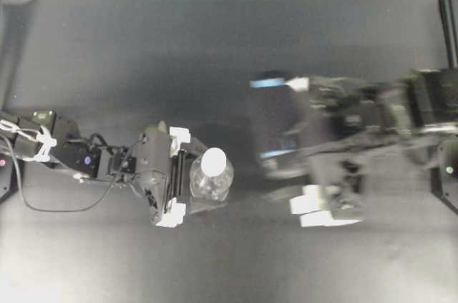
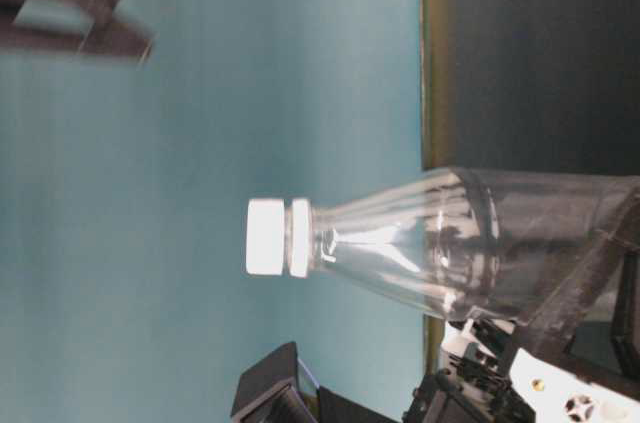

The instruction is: Open the bottle cap by holding the bottle with the left arm and twisting the cap with the right arm.

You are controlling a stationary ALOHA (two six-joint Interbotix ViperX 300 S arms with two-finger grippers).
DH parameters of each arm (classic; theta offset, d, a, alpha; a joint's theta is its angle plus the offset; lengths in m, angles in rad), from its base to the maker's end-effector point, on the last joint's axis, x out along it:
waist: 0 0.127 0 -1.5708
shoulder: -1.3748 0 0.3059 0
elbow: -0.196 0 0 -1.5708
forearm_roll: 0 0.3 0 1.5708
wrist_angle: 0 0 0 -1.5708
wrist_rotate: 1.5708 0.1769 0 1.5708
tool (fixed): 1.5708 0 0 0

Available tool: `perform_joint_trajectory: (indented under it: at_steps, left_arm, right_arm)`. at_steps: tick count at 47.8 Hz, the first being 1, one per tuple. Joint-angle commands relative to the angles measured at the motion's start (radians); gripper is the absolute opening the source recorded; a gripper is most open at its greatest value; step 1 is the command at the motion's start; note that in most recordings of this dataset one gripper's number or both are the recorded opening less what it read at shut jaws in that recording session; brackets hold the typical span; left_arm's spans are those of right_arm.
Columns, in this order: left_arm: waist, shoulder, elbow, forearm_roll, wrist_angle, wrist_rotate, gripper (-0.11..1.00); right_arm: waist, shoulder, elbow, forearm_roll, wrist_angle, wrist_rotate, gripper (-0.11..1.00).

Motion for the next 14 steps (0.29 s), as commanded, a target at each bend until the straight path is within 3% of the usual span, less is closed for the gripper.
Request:
perform_joint_trajectory:
  at_steps: [1,8,14]
  left_arm:
    - [0.003,0.005,-0.015,0.003,0.020,0.002,0.93]
    - [0.005,0.005,-0.020,0.003,0.032,0.003,0.93]
    - [0.012,0.005,-0.021,0.003,0.040,0.000,0.94]
  right_arm:
    - [0.006,-0.077,0.040,-0.003,-0.041,0.034,0.77]
    - [0.006,-0.187,0.143,-0.003,-0.160,0.080,0.77]
    - [0.015,-0.291,0.232,-0.003,-0.268,0.081,0.77]
